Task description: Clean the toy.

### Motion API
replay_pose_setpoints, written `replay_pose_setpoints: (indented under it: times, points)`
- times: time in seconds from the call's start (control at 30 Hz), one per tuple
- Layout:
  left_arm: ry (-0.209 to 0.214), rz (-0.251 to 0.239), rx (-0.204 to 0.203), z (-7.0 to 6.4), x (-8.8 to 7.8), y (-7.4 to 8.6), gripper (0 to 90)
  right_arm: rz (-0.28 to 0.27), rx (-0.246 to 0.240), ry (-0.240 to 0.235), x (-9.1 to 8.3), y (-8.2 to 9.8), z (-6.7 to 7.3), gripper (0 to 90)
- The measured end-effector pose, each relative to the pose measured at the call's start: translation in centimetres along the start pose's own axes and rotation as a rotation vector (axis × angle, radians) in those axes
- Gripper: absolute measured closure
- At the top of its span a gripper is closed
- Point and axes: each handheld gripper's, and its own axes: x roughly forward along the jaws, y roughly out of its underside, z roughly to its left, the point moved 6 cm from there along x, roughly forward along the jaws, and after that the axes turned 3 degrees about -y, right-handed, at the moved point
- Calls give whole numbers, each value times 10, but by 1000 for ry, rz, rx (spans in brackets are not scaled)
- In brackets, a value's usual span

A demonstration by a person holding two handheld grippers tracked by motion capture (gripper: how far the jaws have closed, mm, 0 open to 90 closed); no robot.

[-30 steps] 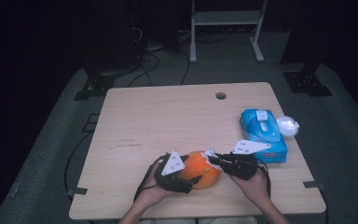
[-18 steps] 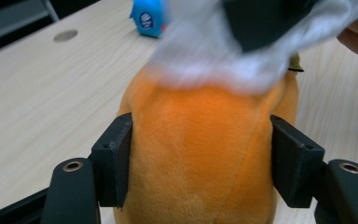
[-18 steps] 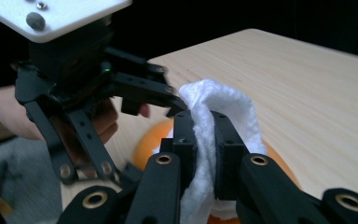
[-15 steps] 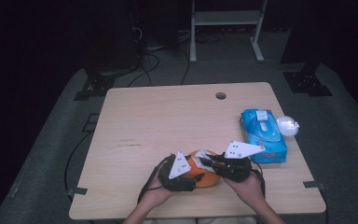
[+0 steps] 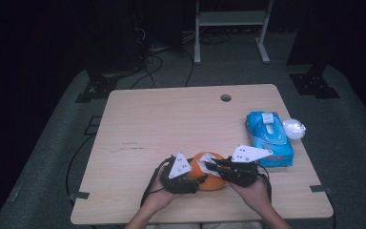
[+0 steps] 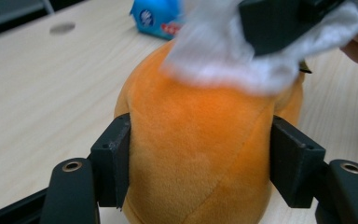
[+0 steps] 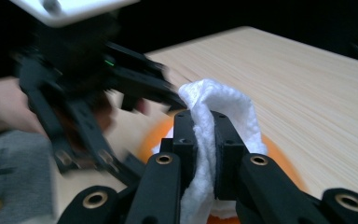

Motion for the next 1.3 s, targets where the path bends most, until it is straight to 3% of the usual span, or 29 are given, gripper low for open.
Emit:
replay_pose_setpoints:
  times: [0.03,0.1,0.17,0.2,0.27,0.3,0.33,0.43,0.53,0.6,0.67,0.77,0.97,1.03,1.13,1.17,1.2,1.3]
  points:
    - [7,-10,-10,0,-1,-1,324,8,-20,21,0,-1,-1,815]
    - [21,-10,-49,4,-1,1,269,17,-11,48,-4,1,-9,815]
    - [32,2,-153,10,3,5,146,49,-8,96,-8,8,-19,816]
    - [31,10,-222,14,4,8,85,56,23,98,-9,12,-25,816]
    - [68,27,-337,20,8,13,66,58,48,113,-12,17,-31,816]
    - [98,26,-369,20,8,15,101,58,51,115,-12,16,-32,816]
    - [91,16,-360,20,7,15,161,58,46,116,-12,15,-31,815]
    - [37,-3,-252,16,3,10,299,43,18,99,-8,9,-20,814]
    - [1,-26,-152,6,0,1,334,4,-16,43,-5,-1,-5,814]
    - [-24,-35,-99,2,-2,-4,350,3,-47,52,-4,-6,-1,815]
    - [-18,-49,-108,2,-4,-6,359,8,-52,82,-8,-7,-6,816]
    - [-16,-48,-99,-1,-2,-6,362,5,-1,108,-15,-2,-18,816]
    - [-46,-40,6,-13,-1,-10,362,11,-67,38,0,-10,12,816]
    - [-36,-44,-10,-13,-1,-9,362,17,-61,51,-1,-11,7,816]
    - [-29,-44,-12,-12,-1,-7,362,30,-41,135,-12,-7,-11,816]
    - [-28,-44,-9,-13,0,-8,361,31,-22,141,-15,-5,-16,816]
    - [-32,-45,3,-14,1,-9,358,28,-1,129,-16,-4,-16,816]
    - [-34,-37,42,-19,3,-9,353,28,-32,75,-9,-7,1,815]
